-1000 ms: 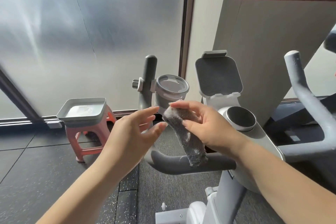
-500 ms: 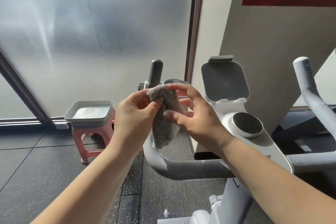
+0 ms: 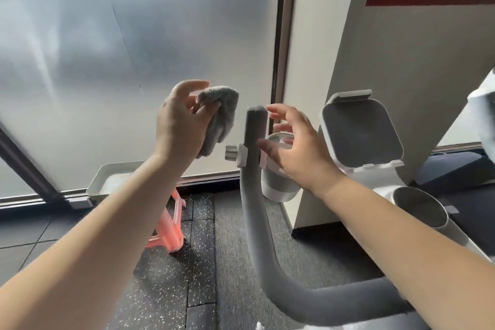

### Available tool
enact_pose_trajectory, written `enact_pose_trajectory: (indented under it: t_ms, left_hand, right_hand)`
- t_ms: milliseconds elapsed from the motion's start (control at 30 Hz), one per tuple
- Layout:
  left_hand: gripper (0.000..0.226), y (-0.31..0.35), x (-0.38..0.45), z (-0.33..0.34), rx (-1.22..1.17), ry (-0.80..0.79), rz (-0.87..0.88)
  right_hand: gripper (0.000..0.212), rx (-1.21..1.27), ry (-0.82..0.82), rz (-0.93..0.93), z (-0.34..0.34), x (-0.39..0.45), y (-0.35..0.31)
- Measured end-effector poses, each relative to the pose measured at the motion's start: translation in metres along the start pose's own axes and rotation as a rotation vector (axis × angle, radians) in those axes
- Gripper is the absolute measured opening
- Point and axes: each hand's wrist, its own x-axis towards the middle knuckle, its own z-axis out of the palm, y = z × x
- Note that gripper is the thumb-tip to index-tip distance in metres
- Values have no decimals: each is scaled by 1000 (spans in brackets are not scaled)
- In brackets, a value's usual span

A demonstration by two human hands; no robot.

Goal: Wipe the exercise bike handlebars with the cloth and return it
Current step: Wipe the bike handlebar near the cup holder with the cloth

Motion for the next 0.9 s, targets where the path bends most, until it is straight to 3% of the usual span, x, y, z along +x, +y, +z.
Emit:
enact_pose_trajectory:
  t_ms: [167, 300, 400, 467, 533, 633, 733, 900]
  left_hand:
    - [13, -27, 3, 32, -208, -383, -36]
    - [10, -52, -4, 23, -182, -460, 30]
    - [17, -63, 0, 10, -75, -536, 209]
    - [19, -63, 1, 11, -59, -543, 232]
    - [20, -59, 2, 19, -110, -467, 144]
    - [14, -45, 5, 33, -320, -352, -12]
    - [13, -28, 20, 39, -532, -362, -104]
    - [31, -25, 14, 36, -275, -365, 122]
  right_hand:
    - [55, 26, 58, 12, 16, 10, 2]
    - [52, 49, 65, 33, 17, 9, 5]
    - [52, 31, 72, 44, 17, 8, 7]
    - [53, 27, 67, 51, 18, 9, 9]
    - [53, 20, 66, 59, 17, 9, 10]
    - [54, 5, 59, 65, 18, 9, 10]
    - [54, 10, 51, 67, 19, 11, 12]
    - [52, 54, 31, 56, 19, 11, 15]
